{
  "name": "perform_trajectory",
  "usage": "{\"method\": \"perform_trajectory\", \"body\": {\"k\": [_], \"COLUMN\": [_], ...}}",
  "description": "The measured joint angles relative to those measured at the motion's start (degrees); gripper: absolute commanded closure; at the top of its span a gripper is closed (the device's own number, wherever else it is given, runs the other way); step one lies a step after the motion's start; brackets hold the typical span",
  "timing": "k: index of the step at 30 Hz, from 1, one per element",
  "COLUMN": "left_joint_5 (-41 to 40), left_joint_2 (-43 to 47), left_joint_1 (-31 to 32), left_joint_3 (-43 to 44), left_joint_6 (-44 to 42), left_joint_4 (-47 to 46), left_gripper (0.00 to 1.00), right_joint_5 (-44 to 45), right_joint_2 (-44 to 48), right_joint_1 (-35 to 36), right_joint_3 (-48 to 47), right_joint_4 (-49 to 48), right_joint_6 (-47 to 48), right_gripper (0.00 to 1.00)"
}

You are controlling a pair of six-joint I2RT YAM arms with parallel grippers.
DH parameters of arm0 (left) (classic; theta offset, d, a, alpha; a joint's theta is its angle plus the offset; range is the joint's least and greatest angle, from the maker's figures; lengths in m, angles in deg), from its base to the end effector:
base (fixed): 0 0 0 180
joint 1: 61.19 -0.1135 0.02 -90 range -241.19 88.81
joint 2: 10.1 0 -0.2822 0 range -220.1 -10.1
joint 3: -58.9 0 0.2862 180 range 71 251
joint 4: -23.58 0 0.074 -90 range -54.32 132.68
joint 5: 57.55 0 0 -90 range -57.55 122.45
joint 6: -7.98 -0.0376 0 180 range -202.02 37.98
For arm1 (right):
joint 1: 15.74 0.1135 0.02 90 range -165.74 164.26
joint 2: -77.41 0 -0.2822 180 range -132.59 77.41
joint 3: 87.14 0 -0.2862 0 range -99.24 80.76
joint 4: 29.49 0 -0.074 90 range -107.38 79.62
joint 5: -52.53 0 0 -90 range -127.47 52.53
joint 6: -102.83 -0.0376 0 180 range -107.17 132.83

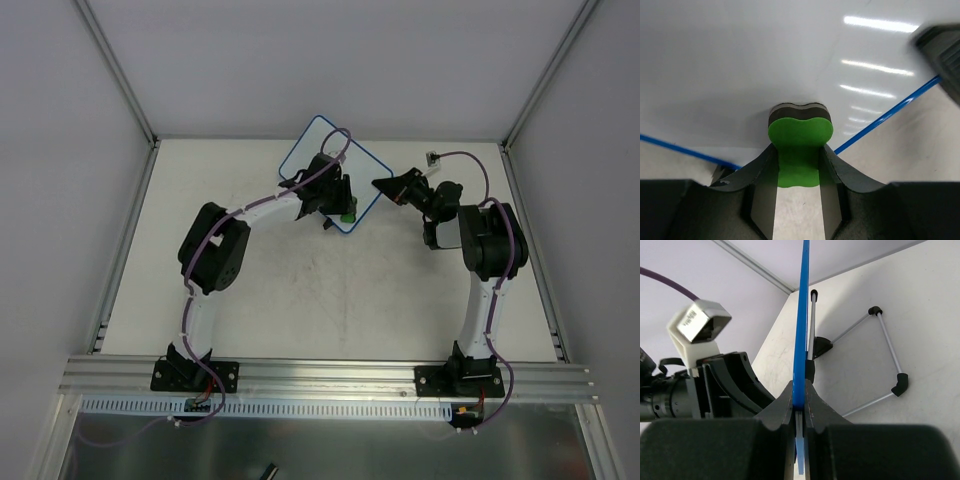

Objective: Erase the whiteboard

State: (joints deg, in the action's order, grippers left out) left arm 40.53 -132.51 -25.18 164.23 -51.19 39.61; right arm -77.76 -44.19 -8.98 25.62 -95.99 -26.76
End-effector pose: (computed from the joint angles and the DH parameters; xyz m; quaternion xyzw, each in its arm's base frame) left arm 0.4321 -0.3206 0.2069 0.0732 0.8747 -0.3134 0.3625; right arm 0.4291 0.0754 0.1429 -0.0903 0.6416 0.4864 0.5862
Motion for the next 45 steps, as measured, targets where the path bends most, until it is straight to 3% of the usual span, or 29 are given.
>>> {"method": "perform_trajectory", "body": {"k": [6, 14, 19, 26, 32, 38, 41, 45], "left_joint_5": [-5.4, -12.7, -14.8, -14.6, -14.8, -14.3, -13.3, -12.1], "left_joint_2": [10.0, 42.3, 52.1, 45.6, 37.7, 33.8, 32.4, 30.8], "left_joint_1": [-0.1, -0.1, -0.1, -0.1, -2.3, -4.8, -5.8, -6.5], "left_joint_3": [-12.4, -25.6, -31.6, -43.5, -43.0, -40.2, -39.2, -38.6], "left_joint_6": [-0.2, 0.3, 2.6, 4.4, 4.4, 3.2, 2.3, 1.2], "left_joint_4": [3.1, 7.6, 13.6, 22.5, 24.1, 24.0, 24.0, 24.0], "left_gripper": [1.00, 1.00, 1.00, 0.99, 0.99, 0.92, 0.82, 0.80], "right_joint_5": [-3.2, -6.0, -6.7, -6.8, -6.7, -6.8, -6.9, -7.0], "right_joint_2": [-0.8, -2.3, -2.6, -2.6, -2.0, -1.5, -1.4, -1.4], "right_joint_1": [1.1, 2.1, 2.1, 2.1, 2.1, 2.1, 2.1, 2.1], "right_joint_3": [-1.1, -3.1, -3.7, -3.6, -2.9, -2.2, -2.1, -2.0], "right_joint_4": [0.2, 0.5, 0.8, 0.9, 0.8, 0.9, 0.9, 0.9], "right_joint_6": [-1.5, -3.1, -3.2, -3.2, -3.0, -2.8, -2.8, -2.8], "right_gripper": [1.00, 1.00, 1.00, 1.00, 1.00, 1.00, 1.00, 1.00]}}
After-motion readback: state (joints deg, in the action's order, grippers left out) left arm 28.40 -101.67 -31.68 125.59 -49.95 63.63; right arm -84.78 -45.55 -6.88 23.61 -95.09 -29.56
